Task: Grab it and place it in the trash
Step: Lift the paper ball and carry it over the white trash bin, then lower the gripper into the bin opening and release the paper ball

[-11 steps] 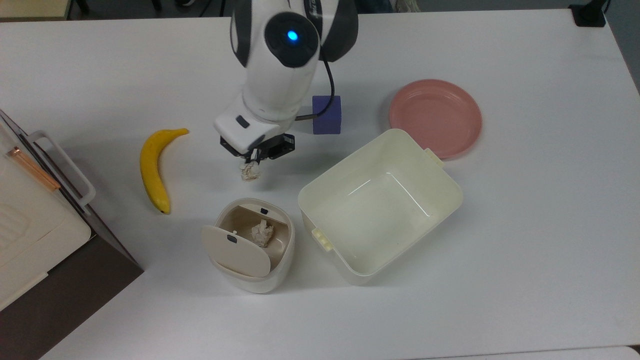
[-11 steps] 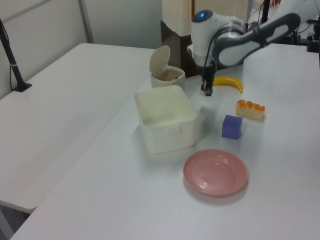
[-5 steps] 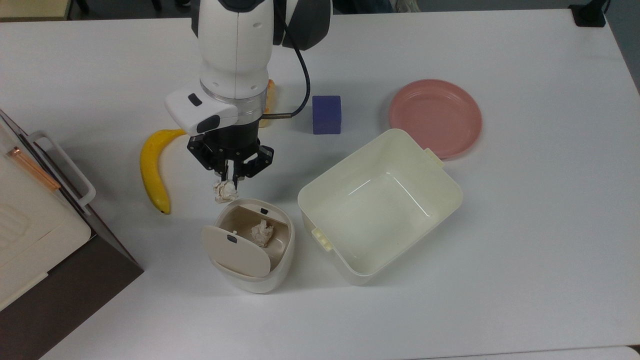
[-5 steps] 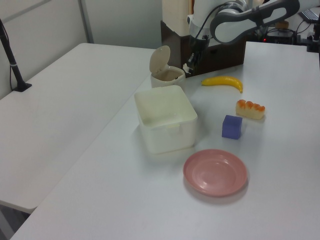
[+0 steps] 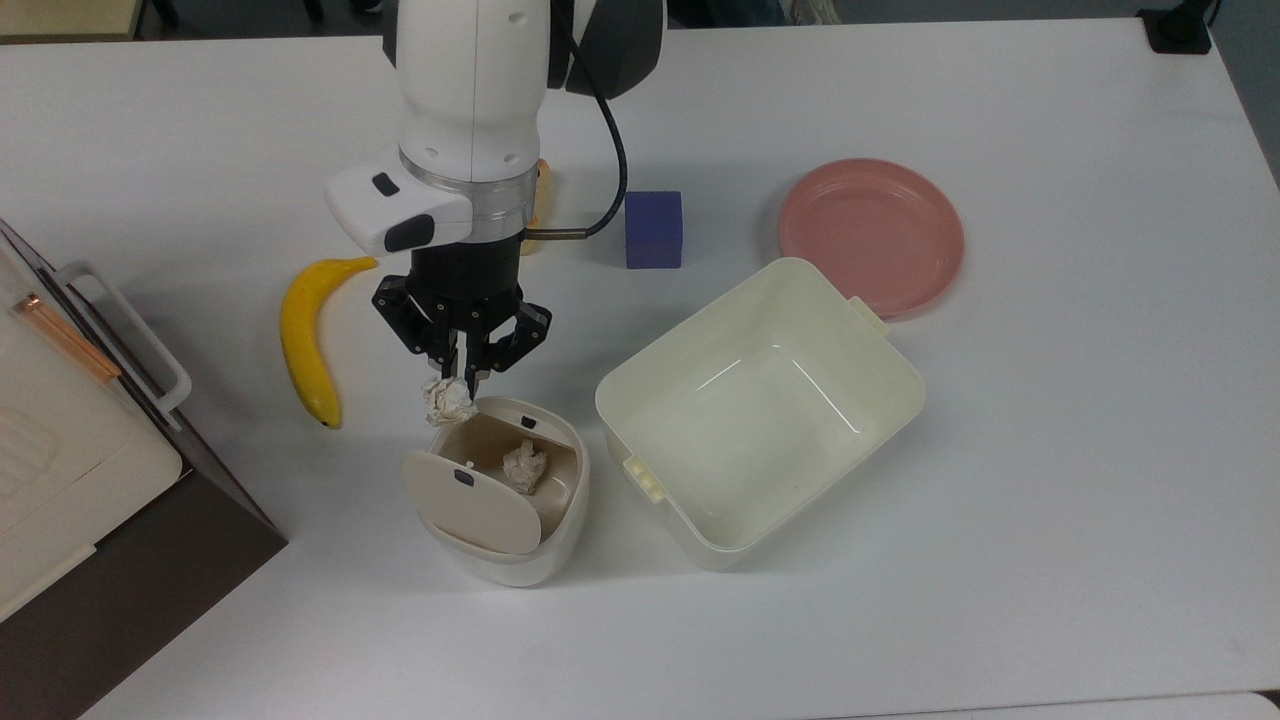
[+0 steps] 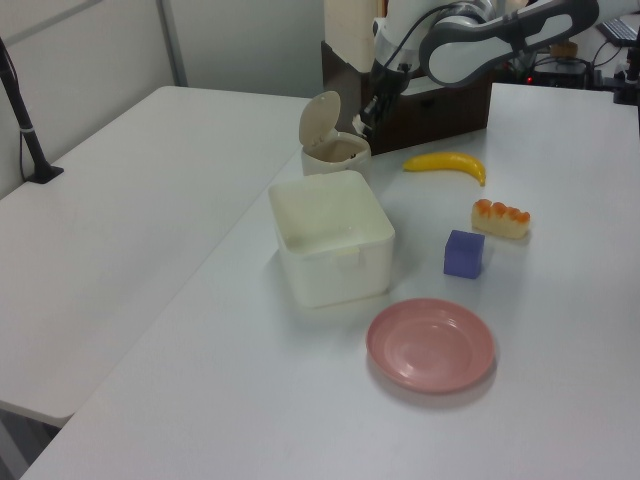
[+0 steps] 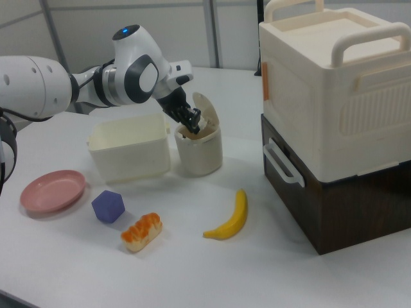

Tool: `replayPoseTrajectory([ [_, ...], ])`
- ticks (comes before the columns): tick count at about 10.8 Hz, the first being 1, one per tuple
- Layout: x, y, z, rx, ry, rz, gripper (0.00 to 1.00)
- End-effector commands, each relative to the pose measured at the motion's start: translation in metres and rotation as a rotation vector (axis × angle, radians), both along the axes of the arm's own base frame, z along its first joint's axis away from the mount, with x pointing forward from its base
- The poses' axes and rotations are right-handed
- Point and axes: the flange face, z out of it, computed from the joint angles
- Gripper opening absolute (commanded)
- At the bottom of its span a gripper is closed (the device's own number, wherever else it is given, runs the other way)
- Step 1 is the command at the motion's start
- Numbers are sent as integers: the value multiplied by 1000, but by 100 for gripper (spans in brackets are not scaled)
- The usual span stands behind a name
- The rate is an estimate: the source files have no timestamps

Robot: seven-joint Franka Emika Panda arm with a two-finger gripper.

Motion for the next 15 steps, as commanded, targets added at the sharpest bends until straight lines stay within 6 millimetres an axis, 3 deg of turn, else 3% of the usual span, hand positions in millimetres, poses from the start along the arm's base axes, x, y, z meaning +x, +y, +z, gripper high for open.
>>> replayPoseTrajectory([
  [1, 5, 7, 12, 38, -91, -33, 0],
  [5, 16, 29, -11, 55, -142, 7, 0],
  [8, 25, 32, -26, 83, -205, -2, 0],
  [9, 25, 31, -27, 83, -204, -5, 24],
  [10, 25, 31, -26, 83, -205, -6, 59],
  [11, 25, 30, -26, 81, -206, -7, 73],
  [15, 24, 25, -21, 73, -212, -9, 97],
])
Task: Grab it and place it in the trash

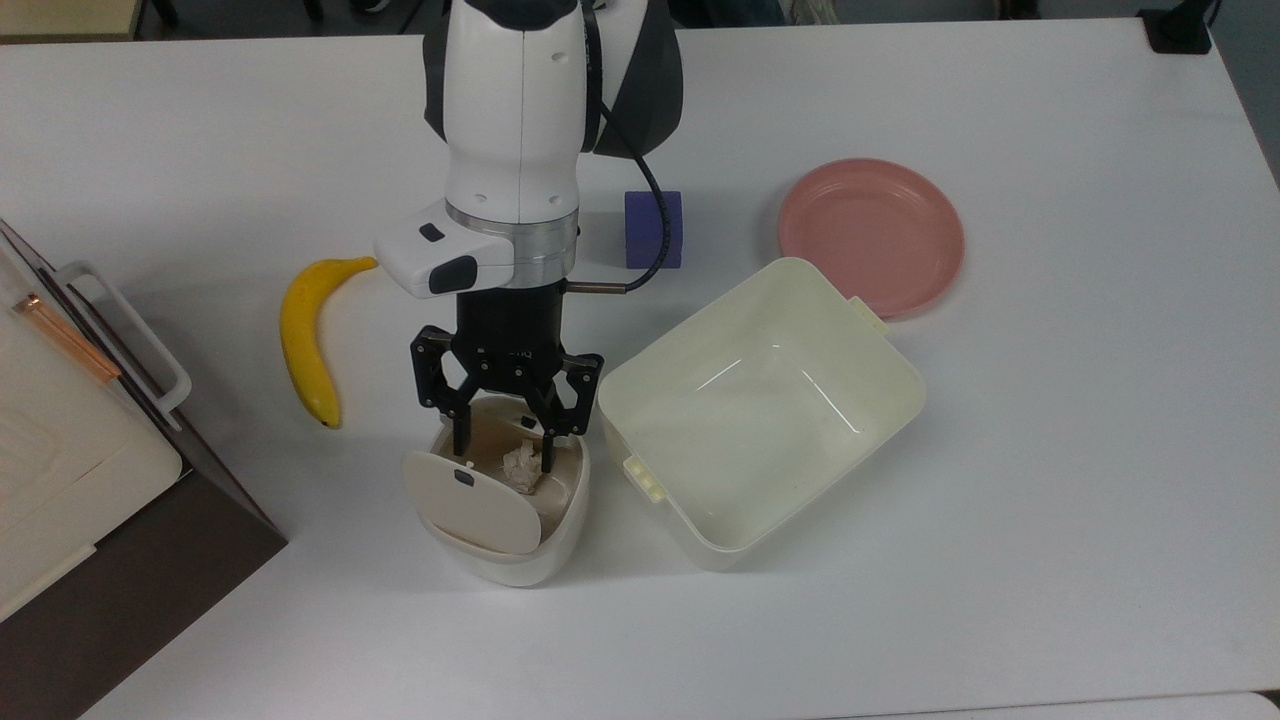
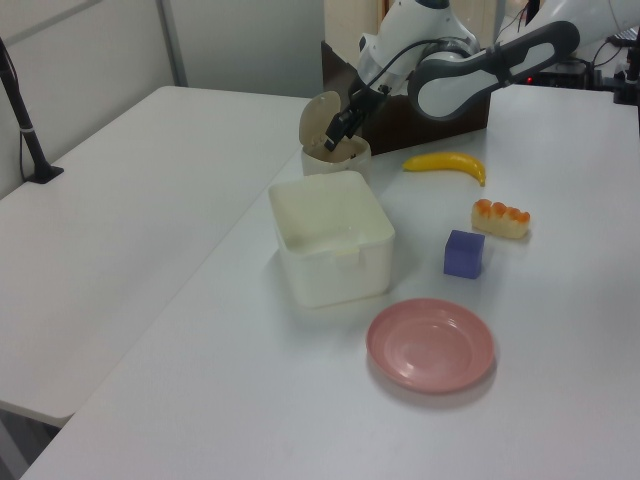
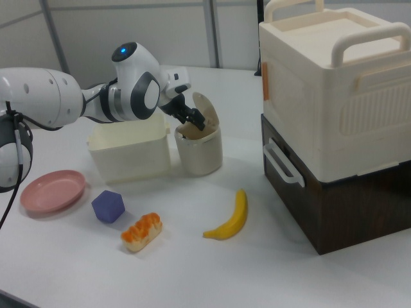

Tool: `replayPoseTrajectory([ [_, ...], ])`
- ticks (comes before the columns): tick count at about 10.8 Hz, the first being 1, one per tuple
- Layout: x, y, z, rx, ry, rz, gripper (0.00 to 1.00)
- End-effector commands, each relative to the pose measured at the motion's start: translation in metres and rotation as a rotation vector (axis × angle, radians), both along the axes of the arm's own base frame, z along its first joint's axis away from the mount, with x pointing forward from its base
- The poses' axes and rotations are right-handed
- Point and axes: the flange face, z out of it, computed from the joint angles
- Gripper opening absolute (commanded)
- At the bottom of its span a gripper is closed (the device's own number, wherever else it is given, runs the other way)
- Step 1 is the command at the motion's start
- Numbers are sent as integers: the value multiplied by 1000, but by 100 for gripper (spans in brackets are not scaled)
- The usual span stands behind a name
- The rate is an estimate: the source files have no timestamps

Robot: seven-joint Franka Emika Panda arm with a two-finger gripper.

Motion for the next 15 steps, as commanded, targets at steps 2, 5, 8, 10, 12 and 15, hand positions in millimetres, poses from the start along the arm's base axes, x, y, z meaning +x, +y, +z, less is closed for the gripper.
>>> replayPoseTrajectory([
  [2, -8, -24, 43, 3, -61, -45, 100],
  [5, -50, -49, 106, -19, 120, -132, 100],
  [8, -116, -57, 171, 43, 328, -190, 100],
  [10, -162, -58, 212, 66, 425, -110, 100],
  [12, -187, -54, 231, 100, 424, -51, 100],
  [15, -203, -63, 233, 69, 443, 86, 100],
])
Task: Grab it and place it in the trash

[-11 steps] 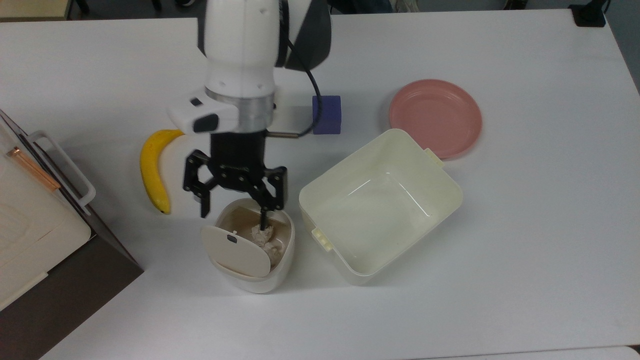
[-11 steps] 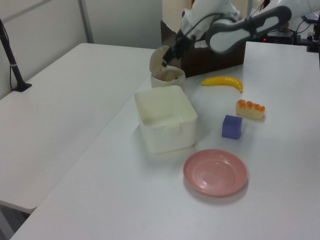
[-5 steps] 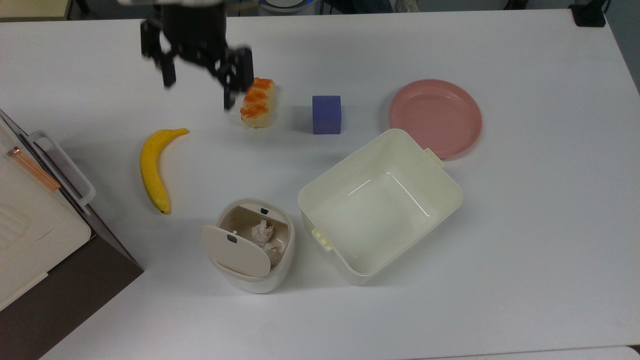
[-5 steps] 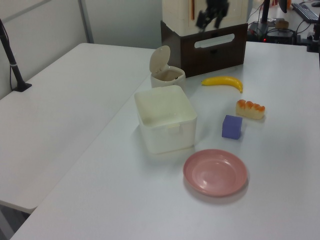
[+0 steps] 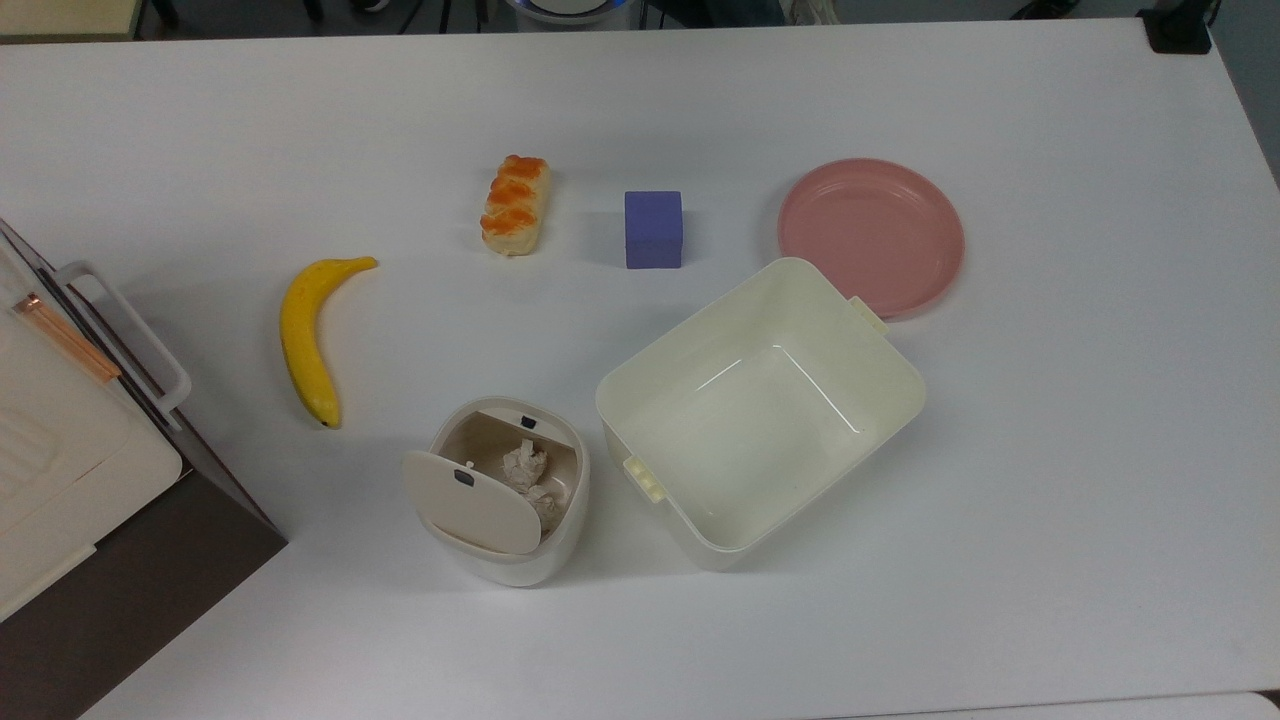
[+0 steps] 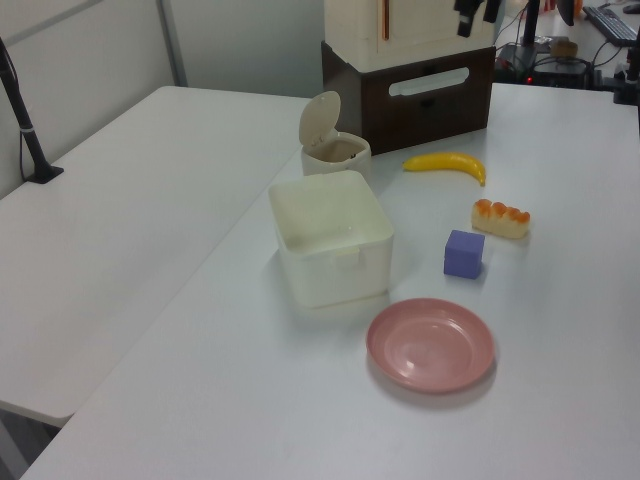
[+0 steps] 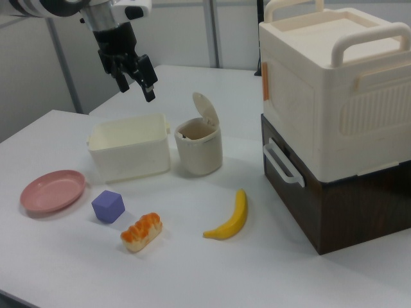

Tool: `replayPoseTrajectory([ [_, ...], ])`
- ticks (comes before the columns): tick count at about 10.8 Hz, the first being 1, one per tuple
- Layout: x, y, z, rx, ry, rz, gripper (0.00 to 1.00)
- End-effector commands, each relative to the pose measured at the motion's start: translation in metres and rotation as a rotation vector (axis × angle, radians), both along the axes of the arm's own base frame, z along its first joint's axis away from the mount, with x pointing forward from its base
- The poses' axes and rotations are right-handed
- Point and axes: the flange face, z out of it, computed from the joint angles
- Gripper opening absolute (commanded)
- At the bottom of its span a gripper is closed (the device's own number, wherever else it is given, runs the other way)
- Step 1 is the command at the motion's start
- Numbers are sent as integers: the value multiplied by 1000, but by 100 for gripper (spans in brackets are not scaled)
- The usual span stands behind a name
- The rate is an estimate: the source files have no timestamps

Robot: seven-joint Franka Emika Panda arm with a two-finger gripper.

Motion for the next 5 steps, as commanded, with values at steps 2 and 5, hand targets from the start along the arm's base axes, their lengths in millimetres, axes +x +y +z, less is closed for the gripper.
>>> replayPoseTrajectory([
  [2, -11, -3, -11, 38, 17, 61, 100],
  [5, -26, -33, -8, 41, 76, 59, 100],
])
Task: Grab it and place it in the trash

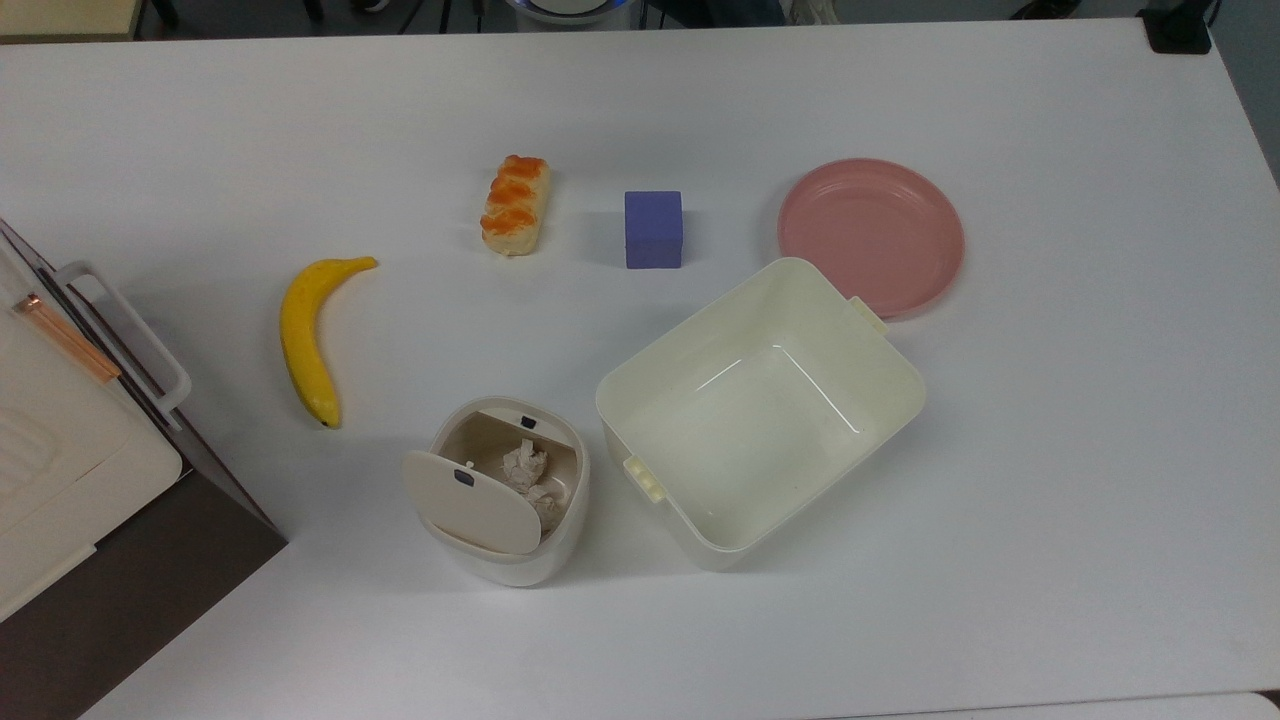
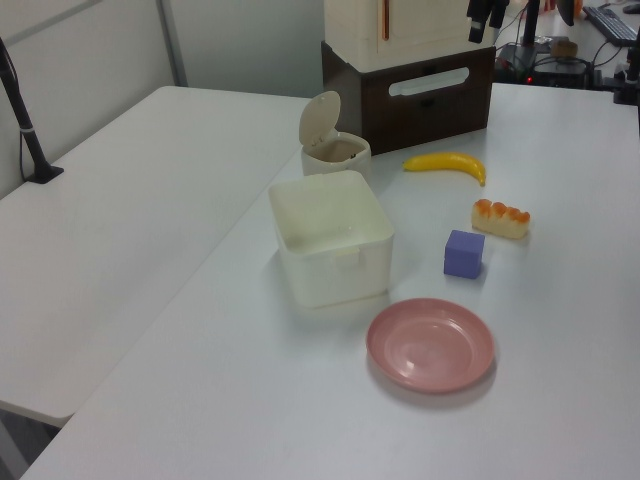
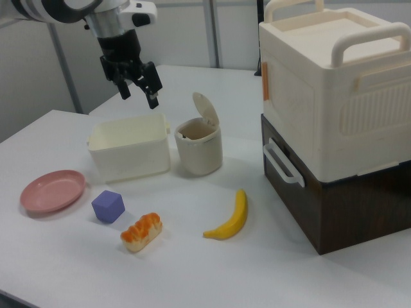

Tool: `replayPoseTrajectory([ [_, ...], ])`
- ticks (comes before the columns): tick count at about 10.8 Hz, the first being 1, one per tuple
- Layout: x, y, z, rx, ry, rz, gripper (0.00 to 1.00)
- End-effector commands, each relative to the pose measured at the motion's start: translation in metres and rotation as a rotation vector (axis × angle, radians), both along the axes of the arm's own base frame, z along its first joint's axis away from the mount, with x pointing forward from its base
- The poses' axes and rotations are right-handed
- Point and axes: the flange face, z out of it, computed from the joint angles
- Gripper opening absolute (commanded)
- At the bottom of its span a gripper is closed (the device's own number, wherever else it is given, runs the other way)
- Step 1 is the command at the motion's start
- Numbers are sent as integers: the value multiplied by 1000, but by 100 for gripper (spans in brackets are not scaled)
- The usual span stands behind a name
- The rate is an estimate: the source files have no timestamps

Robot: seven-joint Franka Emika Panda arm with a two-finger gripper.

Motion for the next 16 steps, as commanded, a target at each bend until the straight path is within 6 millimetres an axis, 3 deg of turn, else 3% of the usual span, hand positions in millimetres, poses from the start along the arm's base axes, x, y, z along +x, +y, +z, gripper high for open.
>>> replayPoseTrajectory([
  [1, -25, -19, 6, 25, 82, 22, 100],
  [8, -28, -27, 8, 78, 73, -74, 100],
  [12, -9, -6, 4, 83, -2, -59, 100],
  [16, -9, -2, 3, 89, 4, -88, 100],
])
